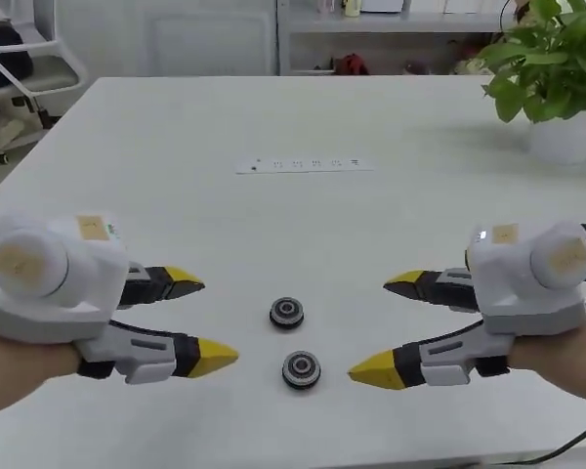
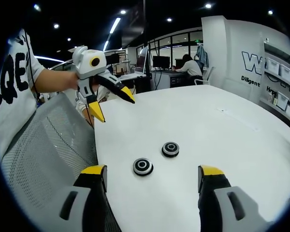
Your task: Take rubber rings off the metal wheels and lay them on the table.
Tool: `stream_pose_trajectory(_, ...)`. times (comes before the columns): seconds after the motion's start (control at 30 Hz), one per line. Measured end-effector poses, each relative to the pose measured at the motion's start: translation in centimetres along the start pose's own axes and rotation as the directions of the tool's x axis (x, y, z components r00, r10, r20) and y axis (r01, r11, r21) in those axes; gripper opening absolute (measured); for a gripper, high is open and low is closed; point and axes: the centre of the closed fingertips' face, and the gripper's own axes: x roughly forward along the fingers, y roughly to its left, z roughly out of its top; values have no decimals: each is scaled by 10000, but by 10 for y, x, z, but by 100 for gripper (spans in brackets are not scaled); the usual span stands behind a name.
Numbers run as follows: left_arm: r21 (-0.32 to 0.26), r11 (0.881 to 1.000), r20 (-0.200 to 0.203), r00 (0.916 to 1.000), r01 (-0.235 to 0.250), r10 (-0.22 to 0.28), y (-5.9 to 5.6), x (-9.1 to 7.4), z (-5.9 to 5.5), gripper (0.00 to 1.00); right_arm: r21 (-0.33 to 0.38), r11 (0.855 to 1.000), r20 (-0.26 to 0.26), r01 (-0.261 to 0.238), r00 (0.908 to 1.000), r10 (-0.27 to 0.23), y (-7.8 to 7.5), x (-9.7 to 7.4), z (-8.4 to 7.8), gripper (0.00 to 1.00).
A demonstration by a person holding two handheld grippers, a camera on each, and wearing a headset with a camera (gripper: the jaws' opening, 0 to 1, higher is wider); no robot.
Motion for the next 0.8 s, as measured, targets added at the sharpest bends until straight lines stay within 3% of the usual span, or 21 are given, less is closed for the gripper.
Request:
stream_pose_trajectory(0.27,-203,9998,83,9999,91,-89,4,7,-1,55,-143,9995,-253,-267,9993,263,3,13,-9,69)
stream_pose_trajectory(0.6,-148,9993,-314,9989,354,-358,2,19,-17,54,-228,9980,-335,-586,9978,578,6,24,-18,61)
stream_pose_trajectory(0.8,21,9986,-499,9974,528,-526,1,24,-21,53,-137,9976,-479,-674,9966,666,3,28,-26,60)
